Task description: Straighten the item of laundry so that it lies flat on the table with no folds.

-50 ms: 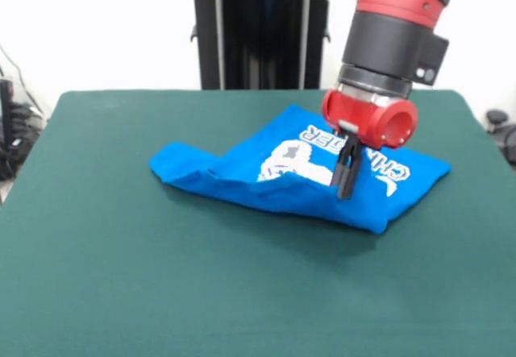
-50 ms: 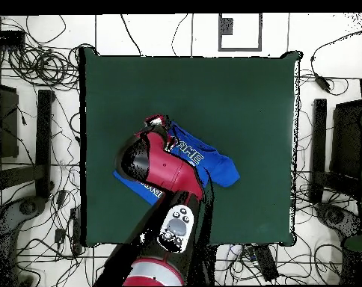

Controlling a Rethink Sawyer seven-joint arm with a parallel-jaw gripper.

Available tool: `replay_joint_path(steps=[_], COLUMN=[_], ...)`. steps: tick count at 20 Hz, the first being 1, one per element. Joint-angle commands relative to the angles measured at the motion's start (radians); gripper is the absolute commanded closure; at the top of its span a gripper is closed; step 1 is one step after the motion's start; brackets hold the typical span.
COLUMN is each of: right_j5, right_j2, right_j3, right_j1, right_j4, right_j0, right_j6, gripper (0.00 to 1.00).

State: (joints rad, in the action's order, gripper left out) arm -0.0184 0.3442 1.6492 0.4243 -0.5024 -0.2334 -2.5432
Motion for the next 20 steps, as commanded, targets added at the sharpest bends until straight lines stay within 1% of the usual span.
replay_joint_path(steps=[1, 4, 6, 10, 13, 15, 20], right_j5=[-0.04, 0.009, 0.055, 0.105, 0.124, 0.158, 0.166], right_j2=[-0.092, -0.039, 0.017, 0.067, 0.104, 0.154, 0.178], right_j3=[-0.047, -0.124, -0.179, -0.268, -0.259, -0.279, -0.294], right_j1=[-0.127, -0.182, -0.227, -0.3, -0.31, -0.343, -0.364], right_j4=[-0.122, -0.209, -0.275, -0.349, -0.397, -0.436, -0.467], right_j0=[-0.026, -0.049, -0.077, -0.087, -0.127, -0.165, -0.185], right_j6=[-0.236, -0.219, -0.221, -0.208, -0.231, -0.252, -0.246], gripper=[1.0, 1.0, 1.0, 1.0, 1.0, 1.0, 1.0])
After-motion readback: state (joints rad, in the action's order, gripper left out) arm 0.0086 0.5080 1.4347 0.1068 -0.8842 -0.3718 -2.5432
